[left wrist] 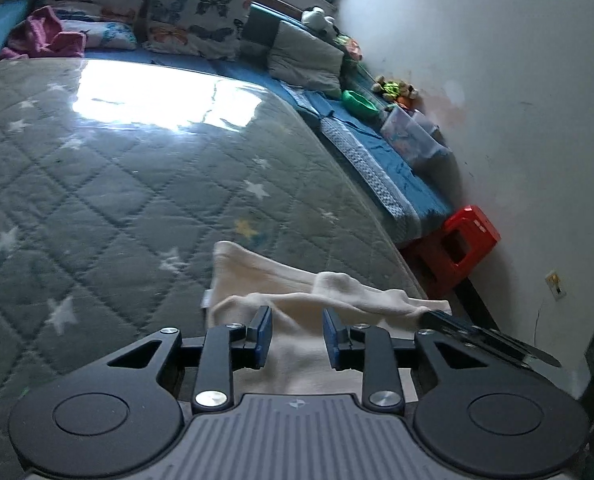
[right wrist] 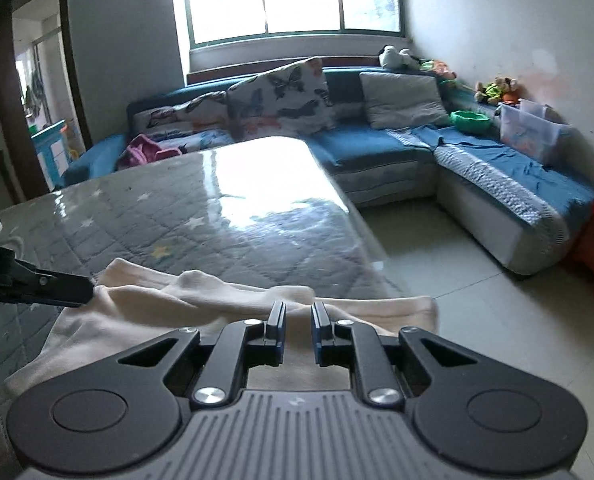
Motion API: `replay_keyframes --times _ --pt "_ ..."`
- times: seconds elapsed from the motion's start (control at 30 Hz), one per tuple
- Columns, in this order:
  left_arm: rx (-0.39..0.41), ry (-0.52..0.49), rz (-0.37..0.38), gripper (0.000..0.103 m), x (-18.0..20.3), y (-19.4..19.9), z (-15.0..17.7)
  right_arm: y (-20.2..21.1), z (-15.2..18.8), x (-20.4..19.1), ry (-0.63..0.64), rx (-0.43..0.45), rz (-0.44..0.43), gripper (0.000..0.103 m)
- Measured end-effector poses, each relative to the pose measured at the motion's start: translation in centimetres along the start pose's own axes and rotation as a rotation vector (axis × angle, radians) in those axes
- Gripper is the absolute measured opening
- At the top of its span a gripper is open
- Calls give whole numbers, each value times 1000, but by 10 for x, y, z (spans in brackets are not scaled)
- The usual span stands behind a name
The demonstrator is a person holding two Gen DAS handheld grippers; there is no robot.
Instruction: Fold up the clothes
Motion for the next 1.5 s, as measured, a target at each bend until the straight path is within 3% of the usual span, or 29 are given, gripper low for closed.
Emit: replay_keyframes --times 0.33,0.47,0.77,1.17,1.5 --pt "-24 -135 2 29 27 -28 3 -11 4 -6 14 -1 19 14" --pt "-34 -206 -16 29 36 -40 7 -5 2 -12 33 14 0 20" --pt "-48 -224 -43 29 38 -55 7 -19 4 -19 59 -5 7 21" --pt "-14 -304 -27 32 58 -26 26 25 15 -30 108 -6 -49 23" --pt "14 -384 -14 32 70 8 60 60 42 -39 135 -29 -63 24"
Point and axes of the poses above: each gripper's, at about its wrist camera, not at the fingertips, and y roughly against the way its jaws point, x to its right, z to its underside, the point moved 2 cm from there along -y, roughly the way its jaws point, and after that the axes turned 6 degrees about x, right-handed, at the moved point
